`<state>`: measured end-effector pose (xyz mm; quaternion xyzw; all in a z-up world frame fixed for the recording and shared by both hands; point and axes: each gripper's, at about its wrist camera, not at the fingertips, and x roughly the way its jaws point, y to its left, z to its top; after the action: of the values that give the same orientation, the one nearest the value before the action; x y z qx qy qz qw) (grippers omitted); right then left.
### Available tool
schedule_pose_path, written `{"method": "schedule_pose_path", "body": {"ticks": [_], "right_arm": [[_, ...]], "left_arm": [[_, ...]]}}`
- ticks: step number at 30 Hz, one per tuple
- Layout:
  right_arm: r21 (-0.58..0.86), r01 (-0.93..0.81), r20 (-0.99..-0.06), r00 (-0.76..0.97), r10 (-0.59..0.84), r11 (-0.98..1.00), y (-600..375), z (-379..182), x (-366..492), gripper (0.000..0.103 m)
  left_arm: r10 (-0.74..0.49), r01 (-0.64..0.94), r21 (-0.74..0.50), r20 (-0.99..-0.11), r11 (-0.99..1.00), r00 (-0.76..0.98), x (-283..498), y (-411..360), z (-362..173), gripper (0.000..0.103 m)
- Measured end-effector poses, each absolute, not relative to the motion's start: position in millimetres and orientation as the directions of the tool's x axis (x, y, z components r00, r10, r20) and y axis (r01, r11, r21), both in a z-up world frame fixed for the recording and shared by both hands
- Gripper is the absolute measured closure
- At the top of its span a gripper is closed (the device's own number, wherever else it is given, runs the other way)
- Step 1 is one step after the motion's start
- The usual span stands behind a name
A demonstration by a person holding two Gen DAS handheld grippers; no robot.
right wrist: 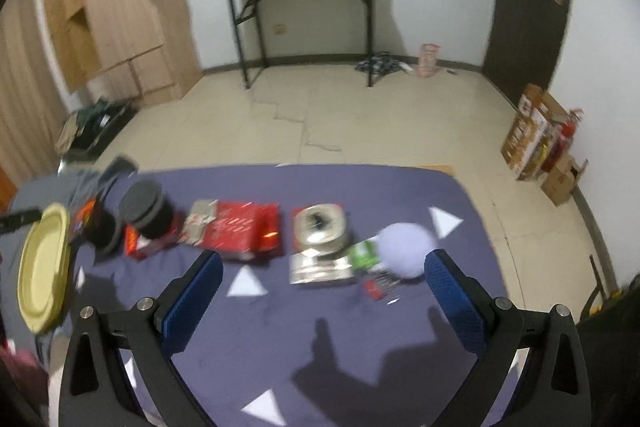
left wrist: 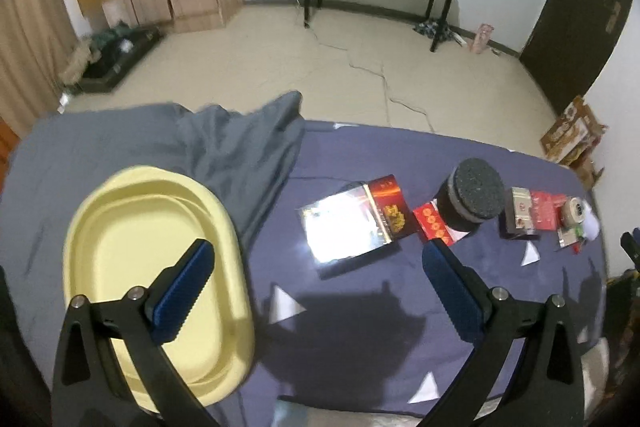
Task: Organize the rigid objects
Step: 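Grasp the dark red cigarette box with the left gripper while the right grasps the heart tin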
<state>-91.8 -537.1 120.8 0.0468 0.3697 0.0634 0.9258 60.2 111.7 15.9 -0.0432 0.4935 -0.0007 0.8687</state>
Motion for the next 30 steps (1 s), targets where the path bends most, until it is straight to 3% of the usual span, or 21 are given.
{"method": "schedule_pose_path", "body": {"ticks": [8, 17, 21, 30], "right_arm": [[0.259, 0.03, -0.739, 0.65, 0.178, 0.965, -592, 89, -68, 0.0], [0.127, -0.019, -0.78, 0.615, 0.112, 0.992, -582, 69, -40, 0.0], [0.264, -0.039, -0.743, 0.629, 0.229, 0.964, -573, 75, -36, 0.0], [0.09, -0.212, -0.75, 0.629, 0.206, 0.973, -506, 65, -7, 0.0]], "left_arm": [[-0.111, -0.094, -0.159, -0.916, 0.983, 0.385, 95, 84, -27, 0.0], [-0.163, -0.192, -0.254, -0.906, 0.948, 0.392, 104, 106, -21, 0.0], [-0.175, -0.207, -0.276, -0.898, 0.939, 0.404, 106, 111, -19, 0.0], [-0.147, -0.237, -0.26, -0.901, 0.936, 0.409, 110, 110, -24, 0.0]]}}
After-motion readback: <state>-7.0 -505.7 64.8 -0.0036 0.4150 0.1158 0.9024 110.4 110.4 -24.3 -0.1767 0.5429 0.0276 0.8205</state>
